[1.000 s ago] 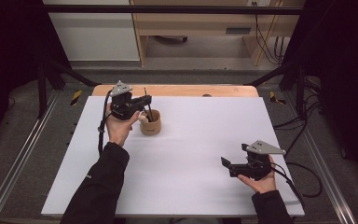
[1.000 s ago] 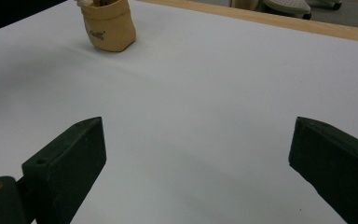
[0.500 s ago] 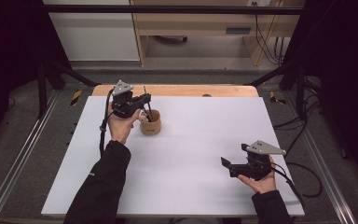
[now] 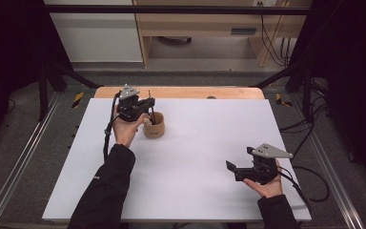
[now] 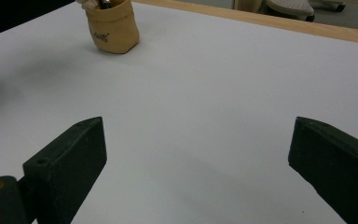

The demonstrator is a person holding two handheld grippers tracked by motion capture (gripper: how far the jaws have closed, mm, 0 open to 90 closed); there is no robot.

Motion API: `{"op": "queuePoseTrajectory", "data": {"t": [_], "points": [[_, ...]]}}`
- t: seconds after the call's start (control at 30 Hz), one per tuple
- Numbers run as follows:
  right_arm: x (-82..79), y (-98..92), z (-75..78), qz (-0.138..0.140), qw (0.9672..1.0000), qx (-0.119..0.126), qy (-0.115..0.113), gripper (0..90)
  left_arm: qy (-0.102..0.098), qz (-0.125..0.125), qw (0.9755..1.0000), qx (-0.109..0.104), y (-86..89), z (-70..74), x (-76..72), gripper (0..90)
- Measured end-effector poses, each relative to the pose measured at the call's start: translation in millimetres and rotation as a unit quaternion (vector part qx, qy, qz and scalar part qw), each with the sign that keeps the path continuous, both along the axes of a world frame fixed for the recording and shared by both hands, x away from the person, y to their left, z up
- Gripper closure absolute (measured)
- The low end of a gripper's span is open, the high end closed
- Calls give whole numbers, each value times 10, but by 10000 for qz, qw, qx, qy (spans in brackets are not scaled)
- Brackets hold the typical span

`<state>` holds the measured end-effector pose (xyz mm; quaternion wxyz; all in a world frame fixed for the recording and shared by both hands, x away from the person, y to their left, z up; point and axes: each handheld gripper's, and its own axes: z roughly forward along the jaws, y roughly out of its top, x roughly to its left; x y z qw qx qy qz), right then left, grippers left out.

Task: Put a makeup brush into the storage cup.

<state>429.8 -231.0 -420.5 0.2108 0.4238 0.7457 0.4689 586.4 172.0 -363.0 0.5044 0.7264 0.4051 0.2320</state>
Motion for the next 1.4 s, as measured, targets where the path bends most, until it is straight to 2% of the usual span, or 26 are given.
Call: {"op": "queuePoseTrajectory", "data": {"t": [0.57,1.1,1.4], "points": [[0,4,-2,11,10000,-8,3,50,177,-13,9998,108,-34,-206,18,845],[0,12,-5,24,10000,-13,-2,51,311,-47,9989,336,-71,-361,2,838],[-5,10,1,21,10000,11,-4,51,263,-108,9994,208,-30,-327,-86,704]]}}
